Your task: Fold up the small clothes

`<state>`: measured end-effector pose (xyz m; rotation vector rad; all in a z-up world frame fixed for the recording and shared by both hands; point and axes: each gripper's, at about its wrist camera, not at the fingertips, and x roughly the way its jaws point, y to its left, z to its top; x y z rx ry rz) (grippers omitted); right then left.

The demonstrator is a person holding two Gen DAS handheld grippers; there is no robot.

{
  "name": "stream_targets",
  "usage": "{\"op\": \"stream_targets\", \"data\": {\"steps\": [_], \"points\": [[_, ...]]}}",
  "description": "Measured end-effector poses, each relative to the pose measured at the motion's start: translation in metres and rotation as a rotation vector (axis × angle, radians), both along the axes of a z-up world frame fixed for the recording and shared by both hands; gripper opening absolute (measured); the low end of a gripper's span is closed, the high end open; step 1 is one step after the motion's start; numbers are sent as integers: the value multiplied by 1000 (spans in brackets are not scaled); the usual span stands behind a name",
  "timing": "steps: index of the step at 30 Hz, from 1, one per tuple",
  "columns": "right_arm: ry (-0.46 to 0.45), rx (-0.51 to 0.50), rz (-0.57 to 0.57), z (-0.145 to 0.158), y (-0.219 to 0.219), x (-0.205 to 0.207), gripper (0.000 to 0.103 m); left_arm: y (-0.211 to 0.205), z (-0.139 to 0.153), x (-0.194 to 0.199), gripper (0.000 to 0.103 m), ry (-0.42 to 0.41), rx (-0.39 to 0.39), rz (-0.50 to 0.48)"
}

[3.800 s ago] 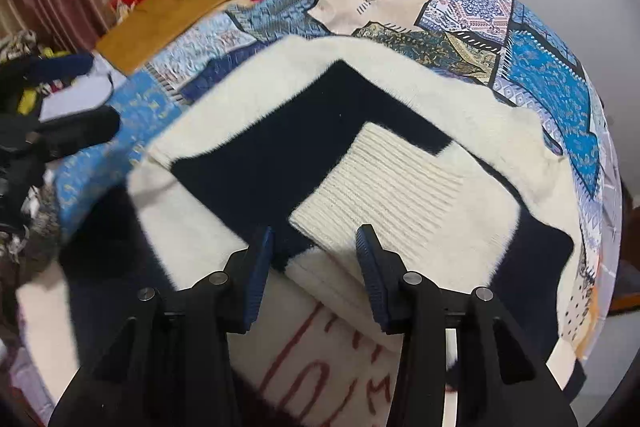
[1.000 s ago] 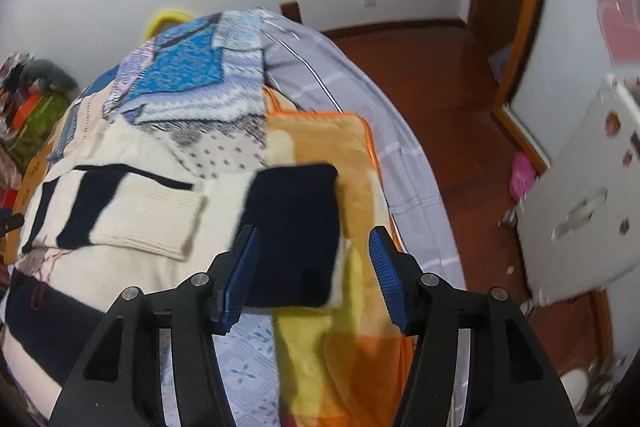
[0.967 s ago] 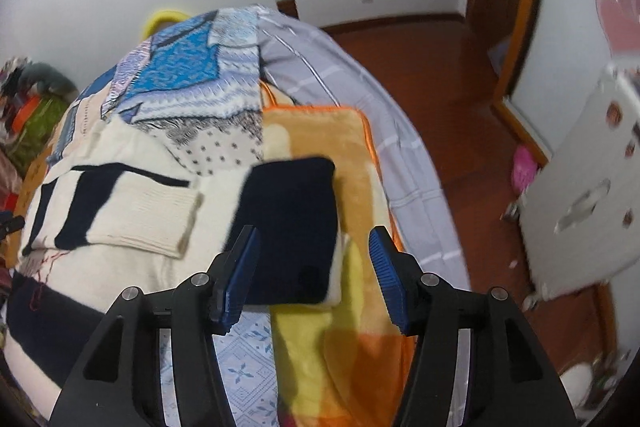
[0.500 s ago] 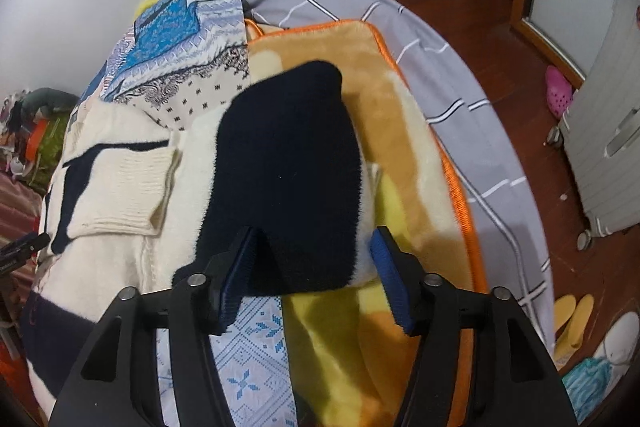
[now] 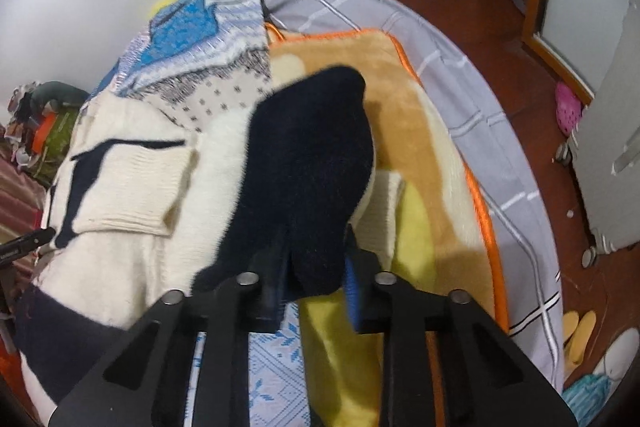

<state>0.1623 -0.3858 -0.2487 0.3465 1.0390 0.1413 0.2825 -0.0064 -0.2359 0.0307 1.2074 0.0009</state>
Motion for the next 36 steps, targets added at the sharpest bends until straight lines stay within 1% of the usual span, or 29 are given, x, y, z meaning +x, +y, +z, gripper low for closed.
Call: {"op": "stream_targets", "data": {"steps": [5,9,13,17,21,23,27,31,32,34,36], "points": [[-88,-20,0,33,6,0,14,2,8,-9,92,-14,-7,-8],[-171,-61,24,67,21,6,13,4,15,-19,92,-34,14,-24],[-249,-89,82,101,49,12,13,12,23,-30,92,-56,2,-26],[-281,-112,184,116,89,16,13,23,32,-38,92,-79,-27,-7],[-268,-126,292,109,136,20,13,34,41,-45,92,-104,-43,11],[-242,-129,334,98,157,22,13,38,45,-47,92,-114,-42,14],[-166,-116,395,71,184,28,13,44,47,-52,92,-125,-39,19],[-96,-127,433,49,198,29,14,50,46,-55,92,-122,-40,28],[-93,-128,437,48,201,27,18,51,44,-55,92,-118,-42,31],[-95,-125,440,50,200,25,20,52,41,-54,92,-109,-43,36],[-83,-100,443,54,196,24,26,51,38,-53,92,-103,-42,39]]}}
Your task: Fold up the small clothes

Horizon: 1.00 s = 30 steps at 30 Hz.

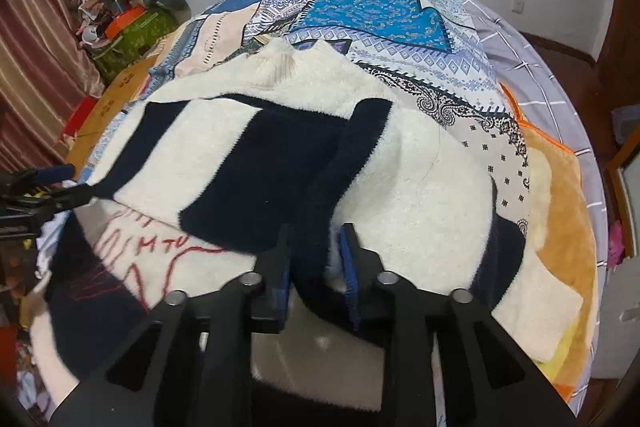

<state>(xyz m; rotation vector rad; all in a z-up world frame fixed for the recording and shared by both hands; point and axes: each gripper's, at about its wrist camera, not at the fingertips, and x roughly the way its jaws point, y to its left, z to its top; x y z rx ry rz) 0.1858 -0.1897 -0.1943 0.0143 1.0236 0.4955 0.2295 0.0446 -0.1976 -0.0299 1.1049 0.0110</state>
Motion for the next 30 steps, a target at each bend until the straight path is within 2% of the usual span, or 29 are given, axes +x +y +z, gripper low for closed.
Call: {"op": "stream_targets", "data": {"steps": [6,8,15,20,24,30], "points": [[-30,18,5,19,-14,-13,35,-12,1,2,92,-3,0,-20],[-51,34,-17,27,-25,-16,39,-21,4,3,92,-9,15,-41],[-72,22,-164,32,-84,-19,39,-48,10,2,92,-29,45,-105],[-27,6,-309,16,-142,-18,39,-63,9,6,92,-17,47,-124],[36,6,-409,-8,-180,-19,39,-72,6,9,92,-8,52,-133],[144,52,-483,-53,-208,-18,39,-85,0,15,92,14,84,-152]]}}
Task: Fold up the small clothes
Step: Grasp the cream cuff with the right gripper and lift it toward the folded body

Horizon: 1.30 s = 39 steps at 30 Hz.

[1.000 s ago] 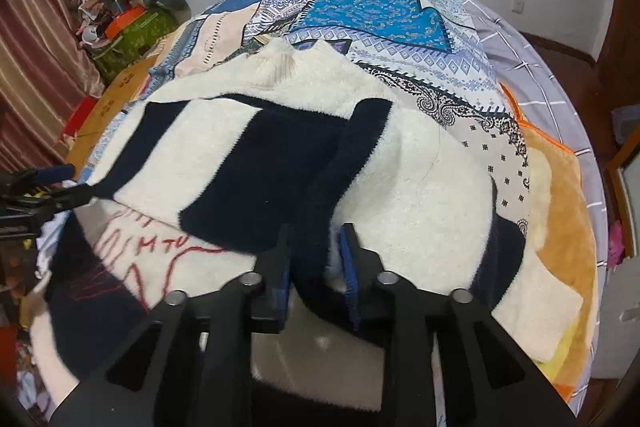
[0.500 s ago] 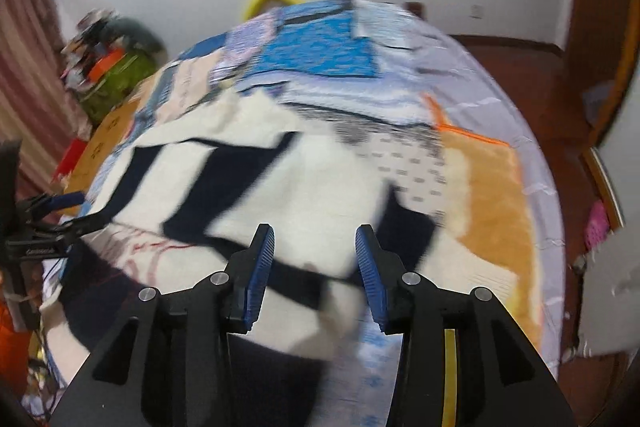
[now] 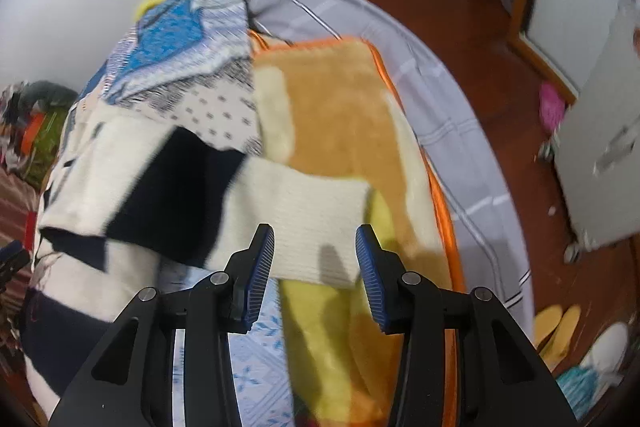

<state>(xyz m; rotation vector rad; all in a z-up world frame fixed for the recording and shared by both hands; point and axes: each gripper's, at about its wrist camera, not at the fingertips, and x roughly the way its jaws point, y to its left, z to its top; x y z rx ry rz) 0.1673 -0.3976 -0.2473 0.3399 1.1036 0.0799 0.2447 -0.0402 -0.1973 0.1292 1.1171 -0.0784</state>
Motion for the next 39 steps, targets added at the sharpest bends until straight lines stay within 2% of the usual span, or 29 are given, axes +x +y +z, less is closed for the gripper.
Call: {"op": "stream_targets", "data": {"steps": [6,10,13,17,21,24,28,33,39], "points": [[57,26,-3,-35,0,9,40,-9,-3,3,92,13,16,-11],[46,53,-11,-43,-3,9,41,-13,-6,6,92,22,28,-15],[36,54,-14,-44,-5,9,34,-16,-7,7,92,25,32,-17],[21,67,2,-43,-4,10,14,-19,-8,7,92,25,30,-20],[-4,67,17,-34,2,9,11,-19,-7,5,92,23,28,-22],[-36,79,24,-21,7,9,11,-16,-4,3,92,11,29,-21],[-109,82,53,13,18,9,11,-8,2,-1,92,-2,18,-5],[-231,97,97,68,40,10,11,6,7,-5,92,-17,-8,25],[-345,108,197,125,88,14,10,25,14,-16,92,-41,-34,50]]}}
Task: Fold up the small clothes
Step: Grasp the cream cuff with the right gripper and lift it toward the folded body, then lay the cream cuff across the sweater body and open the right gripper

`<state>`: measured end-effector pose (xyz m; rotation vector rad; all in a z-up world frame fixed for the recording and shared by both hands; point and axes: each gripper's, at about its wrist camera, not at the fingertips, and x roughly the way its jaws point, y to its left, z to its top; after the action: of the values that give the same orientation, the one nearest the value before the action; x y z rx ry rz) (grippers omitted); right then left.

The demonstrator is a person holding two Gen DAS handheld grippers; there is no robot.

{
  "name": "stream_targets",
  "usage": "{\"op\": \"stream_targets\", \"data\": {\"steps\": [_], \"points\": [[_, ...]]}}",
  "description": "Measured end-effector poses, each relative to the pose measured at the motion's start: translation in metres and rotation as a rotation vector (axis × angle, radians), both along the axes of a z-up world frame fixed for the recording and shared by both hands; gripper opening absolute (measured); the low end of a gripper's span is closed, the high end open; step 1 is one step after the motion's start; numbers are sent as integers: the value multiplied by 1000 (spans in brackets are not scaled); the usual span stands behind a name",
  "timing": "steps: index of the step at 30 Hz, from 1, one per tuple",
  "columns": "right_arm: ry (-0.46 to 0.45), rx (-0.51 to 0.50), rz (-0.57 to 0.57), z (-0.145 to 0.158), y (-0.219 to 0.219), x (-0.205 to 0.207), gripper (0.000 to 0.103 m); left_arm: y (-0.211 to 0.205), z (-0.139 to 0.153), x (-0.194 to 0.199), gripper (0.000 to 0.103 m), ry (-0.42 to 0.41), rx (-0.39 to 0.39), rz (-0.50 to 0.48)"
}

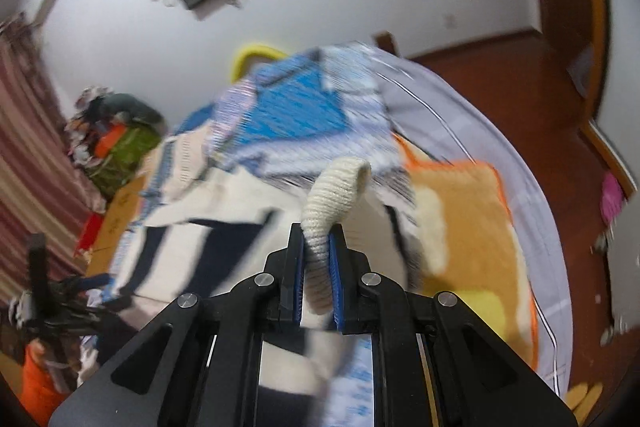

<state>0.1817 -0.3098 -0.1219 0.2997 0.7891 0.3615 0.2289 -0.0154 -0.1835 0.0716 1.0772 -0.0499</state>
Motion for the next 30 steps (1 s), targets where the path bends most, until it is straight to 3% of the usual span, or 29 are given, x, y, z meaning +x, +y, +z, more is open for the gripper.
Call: {"op": "stream_targets", "data": {"steps": [7,14,22,30], "points": [[-111,-25,155,54,80,4,10,28,9,-11,92,-34,-37,40],[-151,-43,303,71,158,7,10,65,14,-26,92,-62,-65,93],[-145,-64,461,70,250,8,10,118,17,-45,92,-86,-104,179],[-38,-80,569,28,319,8,10,152,11,-64,92,-87,-118,225]]}}
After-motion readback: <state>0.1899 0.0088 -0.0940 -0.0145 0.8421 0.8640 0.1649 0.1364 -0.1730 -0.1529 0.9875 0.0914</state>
